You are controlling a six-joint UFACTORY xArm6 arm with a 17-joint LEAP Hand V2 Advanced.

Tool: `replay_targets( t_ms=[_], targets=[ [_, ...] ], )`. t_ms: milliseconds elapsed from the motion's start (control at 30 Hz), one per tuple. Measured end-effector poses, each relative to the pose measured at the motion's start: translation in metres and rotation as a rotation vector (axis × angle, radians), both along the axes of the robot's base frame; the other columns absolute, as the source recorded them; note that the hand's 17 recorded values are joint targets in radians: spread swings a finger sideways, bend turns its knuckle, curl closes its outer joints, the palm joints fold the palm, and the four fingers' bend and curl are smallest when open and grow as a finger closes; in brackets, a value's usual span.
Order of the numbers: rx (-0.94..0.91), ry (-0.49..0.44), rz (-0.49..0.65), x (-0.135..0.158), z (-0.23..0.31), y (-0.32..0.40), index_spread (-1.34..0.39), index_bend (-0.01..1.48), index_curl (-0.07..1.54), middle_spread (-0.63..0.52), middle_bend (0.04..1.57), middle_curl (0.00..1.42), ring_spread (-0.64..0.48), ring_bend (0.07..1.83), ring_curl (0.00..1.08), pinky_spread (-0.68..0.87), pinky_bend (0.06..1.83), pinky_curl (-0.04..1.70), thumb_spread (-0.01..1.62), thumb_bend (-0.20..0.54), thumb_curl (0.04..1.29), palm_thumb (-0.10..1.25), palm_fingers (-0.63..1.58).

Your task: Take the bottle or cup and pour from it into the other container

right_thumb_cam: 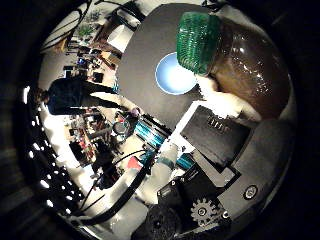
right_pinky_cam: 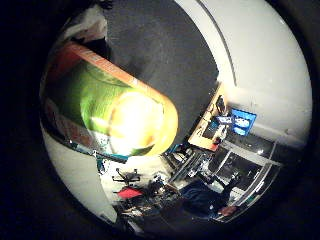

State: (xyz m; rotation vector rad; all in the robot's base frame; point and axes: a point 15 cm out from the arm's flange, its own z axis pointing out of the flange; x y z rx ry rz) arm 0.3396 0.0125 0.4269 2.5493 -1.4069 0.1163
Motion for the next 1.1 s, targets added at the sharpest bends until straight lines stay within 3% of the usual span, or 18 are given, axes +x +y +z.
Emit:
replay_targets(
  t_ms=[267,800,1100],
  targets=[
    [-0.135,0.006,-0.015,-0.004,0.003,-0.007,-0.19,1.17,0.79,-0.1,1.37,0.72,-0.18,1.45,0.66,-0.22,1.23,1.01,0.37,-0.023,0.94,1.01,1.14],
    [-0.288,0.094,-0.04,0.028,-0.055,0.015,-0.19,1.17,0.79,-0.1,1.37,0.72,-0.18,1.45,0.66,-0.23,1.22,1.04,0.35,-0.023,0.95,1.01,1.15],
    [-0.4,0.133,0.019,0.041,-0.084,0.042,-0.19,1.16,0.79,-0.1,1.37,0.73,-0.18,1.45,0.66,-0.23,1.21,1.04,0.35,-0.023,0.95,1.01,1.15]
  ],
)
